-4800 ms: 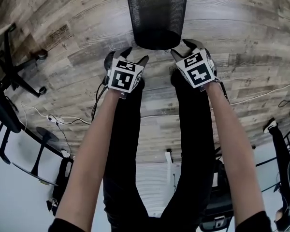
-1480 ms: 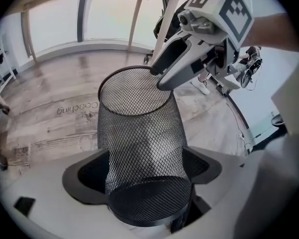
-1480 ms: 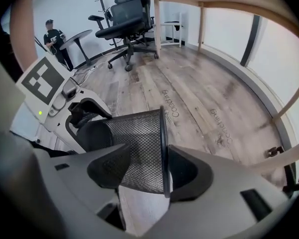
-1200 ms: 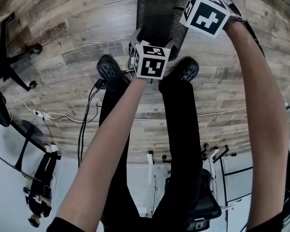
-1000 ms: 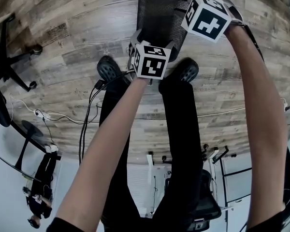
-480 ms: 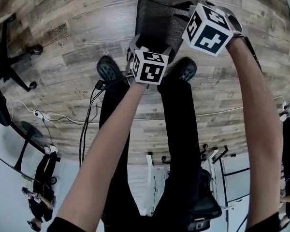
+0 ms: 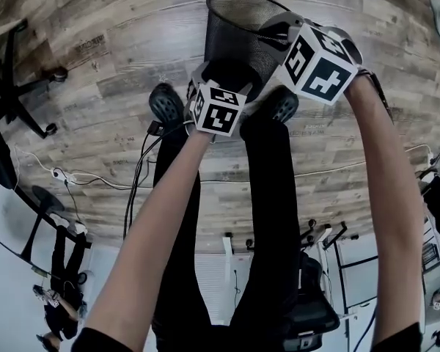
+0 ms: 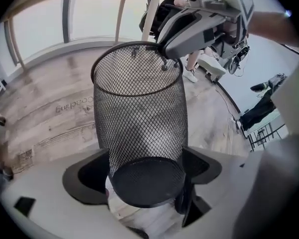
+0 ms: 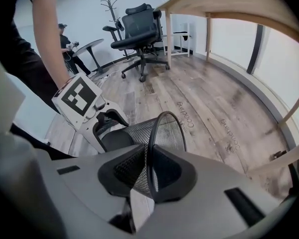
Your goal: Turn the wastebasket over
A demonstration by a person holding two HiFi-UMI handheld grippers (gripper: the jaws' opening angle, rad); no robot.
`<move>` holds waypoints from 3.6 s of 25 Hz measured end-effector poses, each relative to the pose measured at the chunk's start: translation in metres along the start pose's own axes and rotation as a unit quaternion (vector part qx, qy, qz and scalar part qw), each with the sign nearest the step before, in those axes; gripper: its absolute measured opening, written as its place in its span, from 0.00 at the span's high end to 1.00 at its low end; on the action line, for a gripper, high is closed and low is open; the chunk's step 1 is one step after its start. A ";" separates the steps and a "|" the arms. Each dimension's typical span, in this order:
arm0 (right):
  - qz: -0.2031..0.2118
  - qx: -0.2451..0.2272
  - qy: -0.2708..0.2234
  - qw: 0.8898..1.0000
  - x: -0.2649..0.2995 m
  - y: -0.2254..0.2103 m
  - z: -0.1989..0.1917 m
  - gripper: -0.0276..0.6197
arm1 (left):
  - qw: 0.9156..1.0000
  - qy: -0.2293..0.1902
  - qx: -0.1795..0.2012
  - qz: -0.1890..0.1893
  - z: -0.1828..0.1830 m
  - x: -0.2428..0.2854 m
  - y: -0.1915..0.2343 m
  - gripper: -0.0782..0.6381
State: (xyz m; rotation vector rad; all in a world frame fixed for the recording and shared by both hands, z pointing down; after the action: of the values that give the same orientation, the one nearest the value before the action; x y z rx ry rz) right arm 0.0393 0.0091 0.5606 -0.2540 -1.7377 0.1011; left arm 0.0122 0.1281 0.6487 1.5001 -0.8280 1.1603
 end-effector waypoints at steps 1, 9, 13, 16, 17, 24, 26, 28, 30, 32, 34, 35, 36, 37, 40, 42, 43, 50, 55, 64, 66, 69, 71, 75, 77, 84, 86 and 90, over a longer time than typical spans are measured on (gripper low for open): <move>0.005 0.000 -0.003 1.000 -0.002 0.005 0.003 0.85 | 1.000 0.003 0.002 -0.002 -0.004 -0.001 0.000 0.27; 0.036 -0.015 -0.019 0.999 -0.007 0.047 0.025 0.87 | 1.000 -0.009 0.005 -0.029 -0.033 -0.013 0.011 0.27; 0.021 -0.049 -0.001 0.999 -0.007 0.055 0.025 0.87 | 0.999 -0.026 0.024 -0.036 -0.027 -0.029 0.027 0.27; 0.016 -0.044 0.007 0.999 -0.009 0.052 0.024 0.88 | 0.999 -0.035 0.018 -0.032 -0.020 -0.042 0.042 0.27; 0.013 -0.042 0.008 0.999 -0.010 0.050 0.025 0.88 | 0.999 -0.040 0.018 -0.030 -0.017 -0.047 0.046 0.27; -0.037 -0.045 0.015 0.998 -0.023 0.028 0.035 0.88 | 0.997 -0.066 0.036 -0.024 0.007 -0.072 0.062 0.27; -0.056 -0.047 0.020 0.997 -0.026 0.021 0.036 0.88 | 0.996 -0.076 0.035 -0.029 0.013 -0.078 0.060 0.27; -0.072 -0.051 0.029 0.996 -0.029 0.015 0.035 0.88 | 0.995 -0.090 0.032 -0.035 0.020 -0.085 0.059 0.27; -0.077 -0.055 0.036 0.995 -0.029 0.013 0.034 0.88 | 0.994 -0.103 0.019 -0.041 0.025 -0.091 0.062 0.27; -0.074 -0.057 0.038 0.995 -0.028 0.015 0.034 0.88 | 0.992 -0.117 -0.001 -0.043 0.029 -0.098 0.068 0.27; -0.068 -0.056 0.036 0.995 -0.026 0.021 0.033 0.88 | 0.991 -0.128 -0.016 -0.044 0.031 -0.105 0.075 0.27; -0.064 -0.054 0.034 0.996 -0.025 0.025 0.032 0.88 | 0.990 -0.132 -0.020 -0.043 0.031 -0.108 0.078 0.27; -0.059 -0.051 0.032 0.996 -0.024 0.030 0.031 0.88 | 0.990 -0.135 -0.024 -0.044 0.032 -0.111 0.080 0.27; -0.055 -0.048 0.030 0.997 -0.022 0.034 0.030 0.88 | 0.989 -0.139 -0.029 -0.044 0.032 -0.114 0.083 0.27; -0.042 -0.039 0.023 0.998 -0.018 0.047 0.027 0.88 | 0.984 -0.156 -0.059 -0.053 0.033 -0.123 0.090 0.27; -0.034 -0.033 0.020 0.999 -0.014 0.057 0.026 0.88 | 0.978 -0.175 -0.093 -0.070 0.035 -0.131 0.093 0.27; -0.030 -0.030 0.019 0.999 -0.012 0.062 0.025 0.88 | 0.973 -0.185 -0.110 -0.080 0.036 -0.136 0.093 0.27; -0.004 -0.020 0.021 1.000 0.011 0.102 0.025 0.88 | 0.961 -0.199 -0.154 -0.114 0.041 -0.137 0.081 0.27; 0.006 -0.009 0.026 1.000 0.028 0.125 0.026 0.87 | 0.964 -0.175 -0.159 -0.125 0.034 -0.120 0.076 0.28; 0.010 -0.004 0.035 0.999 0.046 0.145 0.026 0.87 | 0.963 -0.150 -0.182 -0.128 0.017 -0.106 0.077 0.61; 0.011 -0.006 0.034 0.999 0.047 0.146 0.024 0.87 | 0.962 -0.146 -0.194 -0.121 0.015 -0.103 0.081 0.71; 0.007 -0.006 0.032 0.999 0.048 0.147 0.019 0.87 | 0.962 -0.140 -0.201 -0.121 0.013 -0.100 0.083 0.79; -0.001 -0.006 0.031 0.999 0.049 0.148 0.017 0.87 | 0.961 -0.140 -0.202 -0.124 0.012 -0.099 0.082 0.79; -0.013 -0.002 0.040 0.999 0.055 0.149 0.015 0.87 | 0.963 -0.133 -0.204 -0.114 0.010 -0.096 0.081 0.80; -0.012 0.006 0.044 0.999 0.057 0.148 0.013 0.87 | 0.963 -0.130 -0.210 -0.110 0.010 -0.093 0.081 0.80; 0.011 0.043 0.030 0.999 0.052 0.150 0.008 0.84 | 0.955 -0.133 -0.247 -0.093 0.003 -0.087 0.085 0.82; 0.008 0.048 0.027 0.998 0.048 0.149 0.006 0.84 | 0.955 -0.139 -0.247 -0.090 0.003 -0.088 0.086 0.82; 0.006 0.062 0.031 0.998 0.041 0.144 -0.007 0.84 | 0.961 -0.127 -0.229 -0.089 0.002 -0.085 0.083 0.81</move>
State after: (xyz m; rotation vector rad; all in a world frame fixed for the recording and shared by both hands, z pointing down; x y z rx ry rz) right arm 0.0558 0.1577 0.5714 -0.1759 -1.6623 0.2070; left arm -0.0892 0.1005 0.5931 1.3127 -1.0298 0.5961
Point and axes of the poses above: the fingertips, and each gripper's own axes: x forward along the fingers, y to its left, z out of its top, the point moved 2 cm from there along -x, backward along the fingers, and after that the axes turned 15 degrees about y, right-handed, at the moved point
